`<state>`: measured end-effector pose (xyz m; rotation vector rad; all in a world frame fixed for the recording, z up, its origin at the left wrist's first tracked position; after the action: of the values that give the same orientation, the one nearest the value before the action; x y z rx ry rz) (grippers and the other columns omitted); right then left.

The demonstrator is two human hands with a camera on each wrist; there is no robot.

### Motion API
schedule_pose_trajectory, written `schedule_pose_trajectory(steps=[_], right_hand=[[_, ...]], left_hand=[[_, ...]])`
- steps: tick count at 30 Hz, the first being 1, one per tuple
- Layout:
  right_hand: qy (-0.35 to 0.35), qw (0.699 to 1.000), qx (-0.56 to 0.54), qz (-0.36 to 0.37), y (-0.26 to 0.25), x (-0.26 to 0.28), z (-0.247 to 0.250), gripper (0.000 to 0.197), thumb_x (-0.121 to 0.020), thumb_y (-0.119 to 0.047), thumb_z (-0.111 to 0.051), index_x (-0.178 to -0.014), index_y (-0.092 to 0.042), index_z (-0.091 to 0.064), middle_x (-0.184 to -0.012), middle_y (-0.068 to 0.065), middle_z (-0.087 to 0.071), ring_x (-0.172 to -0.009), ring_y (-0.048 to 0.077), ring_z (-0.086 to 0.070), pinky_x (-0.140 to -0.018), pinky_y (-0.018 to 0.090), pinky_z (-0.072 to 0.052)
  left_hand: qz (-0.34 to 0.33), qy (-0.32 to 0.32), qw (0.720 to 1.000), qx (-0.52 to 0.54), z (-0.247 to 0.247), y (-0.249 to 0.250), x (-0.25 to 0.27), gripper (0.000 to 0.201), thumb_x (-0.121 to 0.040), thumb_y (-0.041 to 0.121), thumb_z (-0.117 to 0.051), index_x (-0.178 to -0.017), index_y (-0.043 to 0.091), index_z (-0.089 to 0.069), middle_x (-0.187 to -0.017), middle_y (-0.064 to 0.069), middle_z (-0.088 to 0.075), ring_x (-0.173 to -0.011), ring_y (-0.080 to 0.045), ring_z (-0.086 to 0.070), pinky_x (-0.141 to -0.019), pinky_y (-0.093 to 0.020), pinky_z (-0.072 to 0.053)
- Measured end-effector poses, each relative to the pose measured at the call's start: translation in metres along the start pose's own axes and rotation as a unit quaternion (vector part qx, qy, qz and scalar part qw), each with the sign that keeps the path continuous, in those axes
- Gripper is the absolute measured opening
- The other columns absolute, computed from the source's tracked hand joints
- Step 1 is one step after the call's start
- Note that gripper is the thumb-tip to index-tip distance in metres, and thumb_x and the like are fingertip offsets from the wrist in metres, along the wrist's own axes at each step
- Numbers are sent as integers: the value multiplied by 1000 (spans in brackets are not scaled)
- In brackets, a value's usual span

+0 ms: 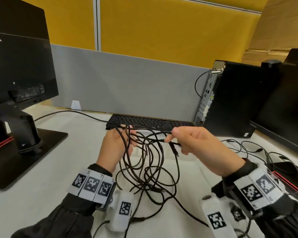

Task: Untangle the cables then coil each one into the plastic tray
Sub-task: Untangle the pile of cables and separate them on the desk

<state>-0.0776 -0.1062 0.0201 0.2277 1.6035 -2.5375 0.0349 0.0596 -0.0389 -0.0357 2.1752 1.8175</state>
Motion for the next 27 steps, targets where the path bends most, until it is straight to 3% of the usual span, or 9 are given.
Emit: schedule_pose_trajectory(steps=[5, 7, 10, 12, 15, 18, 20, 24, 27], right_hand=[[87, 948, -306, 33, 6, -5, 21, 28, -88, -28, -50, -62, -23, -57, -75, -8, -57, -75, 8, -51, -75, 29, -33], [64, 934, -351, 23, 5, -4, 18, 31, -87, -29, -51, -58, -20, -51, -64, -5, -48, -63, 10, -47, -67, 26, -37], [-46, 993, -102, -29, 6, 1, 6, 31, -88, -43, -56, -73, -19, -67, -52, -7, -31, -50, 11, -30, -56, 20, -40], [-97, 995, 4, -26, 5, 6, 2, 33, -90, -44, -51, -92, -18, -71, -52, -7, -29, -50, 11, -27, -59, 17, -43], [-23, 989, -133, 60, -6, 6, 18, 43, -91, -34, -48, -91, 7, -60, -55, -11, -47, -55, 10, -43, -71, 21, -48], [70, 925, -360, 96, -9, 8, 41, 23, -88, -21, -45, -73, -13, -61, -64, -4, -51, -67, 13, -55, -83, 30, -52], [81, 909, -405, 60, -4, 9, 44, 28, -89, -25, -42, -69, -15, -58, -55, -5, -34, -52, 12, -39, -71, 29, -49], [89, 941, -327, -8, 4, 10, 40, 28, -86, -36, -48, -83, -12, -62, -46, -11, -22, -41, 8, -21, -51, 21, -40], [164, 889, -425, 49, 5, 11, 52, 20, -86, -29, -52, -87, -15, -66, -43, -9, -22, -38, 5, -21, -47, 16, -37]], left_hand=[[12, 33, 997, -71, 15, -8, -11, 28, -97, 13, -44, -75, 13, -62, -44, 3, -52, -38, -5, -45, -44, -19, -35], [18, 30, 996, -83, 12, -11, -12, 29, -96, 10, -43, -74, 13, -63, -45, 4, -51, -38, -2, -44, -45, -15, -38], [28, 41, 998, -33, 15, -16, -16, 34, -97, 1, -39, -74, 12, -62, -45, 6, -56, -43, -4, -48, -43, -13, -41], [35, 47, 998, -2, 19, -19, -20, 31, -97, 2, -38, -78, 9, -61, -46, 6, -57, -38, 0, -48, -40, -12, -41], [20, 52, 997, -54, 28, -23, -27, 26, -94, 2, -43, -76, 11, -61, -37, 9, -45, -36, 0, -42, -43, -17, -47], [2, 37, 993, -115, 31, -26, -34, 28, -91, -7, -42, -81, 12, -59, -35, 11, -43, -34, -1, -41, -44, -17, -49], [10, 38, 991, -127, 30, -30, -38, 27, -93, -2, -43, -79, 12, -61, -35, 9, -45, -33, -2, -41, -48, -27, -49], [32, 65, 994, -76, 31, -28, -33, 27, -96, 5, -42, -80, 10, -64, -46, 2, -47, -43, -14, -41, -53, -31, -44], [-3, 56, 994, -92, 26, -16, -20, 26, -97, 17, -44, -78, 16, -62, -53, 1, -47, -52, -15, -44, -65, -37, -48]])
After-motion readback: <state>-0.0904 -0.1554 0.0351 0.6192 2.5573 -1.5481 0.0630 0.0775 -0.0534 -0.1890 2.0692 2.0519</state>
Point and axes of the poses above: each hand's wrist, its own x-axis away from the middle knuckle, its own z-axis out of the back of the hand, y = z × x, the point moved 6 cm from there along -x, towards the middle knuckle
